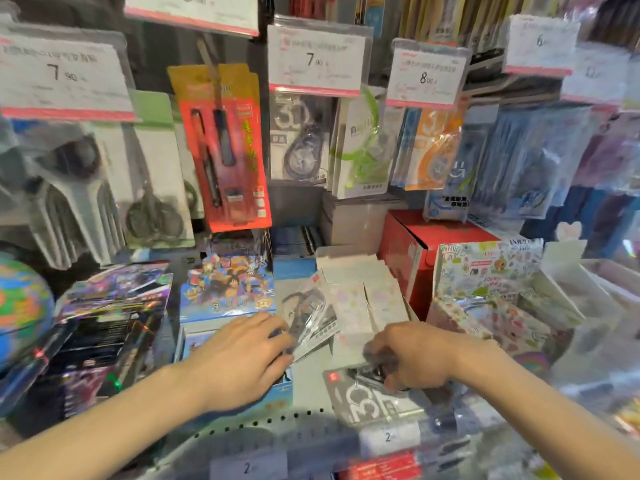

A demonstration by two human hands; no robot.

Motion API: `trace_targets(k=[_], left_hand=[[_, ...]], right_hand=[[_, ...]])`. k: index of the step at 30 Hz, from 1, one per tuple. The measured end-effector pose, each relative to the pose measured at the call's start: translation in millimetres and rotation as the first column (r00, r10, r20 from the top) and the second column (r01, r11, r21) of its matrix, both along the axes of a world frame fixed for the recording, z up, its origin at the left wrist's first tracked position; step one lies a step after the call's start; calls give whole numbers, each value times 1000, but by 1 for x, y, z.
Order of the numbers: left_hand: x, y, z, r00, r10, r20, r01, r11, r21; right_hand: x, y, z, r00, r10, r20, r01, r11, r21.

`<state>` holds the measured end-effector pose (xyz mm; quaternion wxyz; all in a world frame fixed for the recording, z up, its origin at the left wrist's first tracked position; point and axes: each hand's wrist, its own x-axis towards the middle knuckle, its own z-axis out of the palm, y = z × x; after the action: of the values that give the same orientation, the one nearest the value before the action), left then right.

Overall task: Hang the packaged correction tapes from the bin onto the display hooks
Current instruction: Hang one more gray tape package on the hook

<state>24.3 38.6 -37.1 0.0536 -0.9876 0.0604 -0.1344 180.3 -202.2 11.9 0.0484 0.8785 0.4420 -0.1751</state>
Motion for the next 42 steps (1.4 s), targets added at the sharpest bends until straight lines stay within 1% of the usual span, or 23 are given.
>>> trace_targets(k=[3,6,12,18,22,24,25,28,30,34,36,39,42], left_hand=[[-2,0,-3,999,35,-39,-37,997,-63],[-3,-3,-2,994,62,-88,-69,994,-80],[-4,-4,1,987,90,-135,-103,990,-96],[-5,-9,12,979,74,-188,-102,984,-144],[-6,-8,16,985,64,-158,-83,989,-118],[-7,-8,19,984,84,-155,-98,991,-89],[-8,-8,22,988,97,-122,-107,992,-72],[-12,-2,41,986,90,143,-96,995,29],[-12,2,65,951,82,297,-103,993,56],[-13,6,125,861,39,507,-118,985,125],[-14,9,152,816,13,577,-148,971,186],[-11,13,183,768,-63,637,-168,940,296],[-11,12,207,665,-201,719,-175,894,412]], right_hand=[[2,-1,-7,1000,0,0,0,1000,-12],[3,-1,-11,1000,6,3,-5,1000,-14],[3,-3,-7,1000,24,-11,-25,1000,-9],[1,-9,16,1000,24,-4,-23,998,65],[0,-13,30,1000,16,14,-18,993,113],[-1,-14,37,1000,20,16,-23,985,174],[-2,-15,40,1000,21,18,-24,977,211],[-4,-14,48,999,11,30,-21,933,361],[-5,-11,54,998,-15,57,-14,880,475],[-8,1,73,990,-109,87,25,749,662],[-10,10,81,982,-161,96,39,674,738],[-9,23,93,970,-217,108,34,562,827],[-9,31,104,961,-256,102,38,490,871]])
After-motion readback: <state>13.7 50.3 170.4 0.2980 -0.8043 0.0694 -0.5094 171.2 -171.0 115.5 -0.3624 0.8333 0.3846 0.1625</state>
